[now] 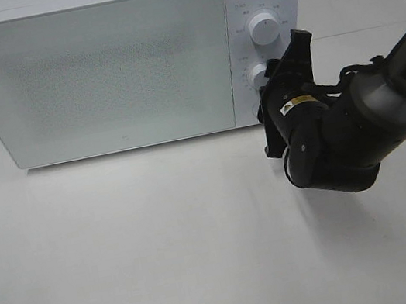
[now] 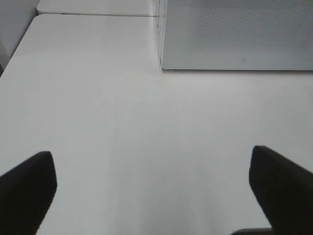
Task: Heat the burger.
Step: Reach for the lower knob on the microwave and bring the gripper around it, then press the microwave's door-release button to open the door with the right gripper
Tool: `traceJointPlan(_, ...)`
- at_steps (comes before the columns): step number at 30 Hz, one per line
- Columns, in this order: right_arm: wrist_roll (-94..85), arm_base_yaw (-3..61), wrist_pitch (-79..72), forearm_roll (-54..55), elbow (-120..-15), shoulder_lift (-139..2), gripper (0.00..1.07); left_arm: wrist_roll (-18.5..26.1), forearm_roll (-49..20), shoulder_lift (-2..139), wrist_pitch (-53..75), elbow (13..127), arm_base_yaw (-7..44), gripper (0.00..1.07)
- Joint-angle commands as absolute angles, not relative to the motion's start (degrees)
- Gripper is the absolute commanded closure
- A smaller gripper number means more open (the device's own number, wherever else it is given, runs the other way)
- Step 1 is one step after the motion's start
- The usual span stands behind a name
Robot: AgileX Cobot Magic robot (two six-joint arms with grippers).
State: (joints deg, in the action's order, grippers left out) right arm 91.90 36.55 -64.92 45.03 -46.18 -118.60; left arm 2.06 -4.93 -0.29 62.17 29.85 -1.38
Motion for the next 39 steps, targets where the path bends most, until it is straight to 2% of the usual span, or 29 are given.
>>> traceJointPlan(1, 93.16, 36.96, -60.68, 33.58, -47.84, -118.83, 1.0, 1.6, -4.87, -1.49, 61.42, 29.62, -1.38, 0.06)
traceJointPlan(19, 90.99, 36.96, -60.5, 36.21, -47.84, -118.83, 0.89, 1.6, -4.87, -1.49, 61.42, 29.62, -1.38, 0.06)
traceJointPlan(21, 89.9, 36.96, -60.85, 37.87, -47.84, -118.83, 0.8, 1.6, -4.87, -1.49, 61.42, 29.62, -1.38, 0.06)
traceJointPlan(24, 89.44, 36.96, -61.19, 38.27, -47.84, -118.83, 0.77, 1.6, -4.87, -1.49, 61.42, 29.62, -1.38, 0.06)
traceJointPlan(26, 87.09, 36.96, -63.25, 40.74, -47.5, -118.77, 0.65, 1.6, -4.87, -1.49, 61.42, 29.62, -1.38, 0.06)
traceJointPlan(29, 86.98, 36.96, -63.94, 41.31, -47.44, -118.77, 0.62, 1.6, -4.87, -1.49, 61.42, 29.62, -1.38, 0.06)
traceJointPlan(31, 83.48, 36.96, -66.75, 43.37, -46.47, -118.66, 0.49, 1.6, -4.87, -1.49, 61.42, 29.62, -1.38, 0.06)
traceJointPlan(34, 82.68, 36.96, -66.98, 43.37, -46.12, -118.66, 0.46, 1.6, -4.87, -1.49, 61.42, 29.62, -1.38, 0.06)
traceJointPlan(36, 82.45, 36.96, -66.92, 43.32, -45.03, -118.66, 0.38, 1.6, -4.87, -1.49, 61.42, 29.62, -1.38, 0.06)
traceJointPlan(39, 80.96, 37.07, -66.29, 42.97, -43.03, -118.03, 0.35, 1.6, -4.87, -1.49, 61.42, 29.62, -1.38, 0.06)
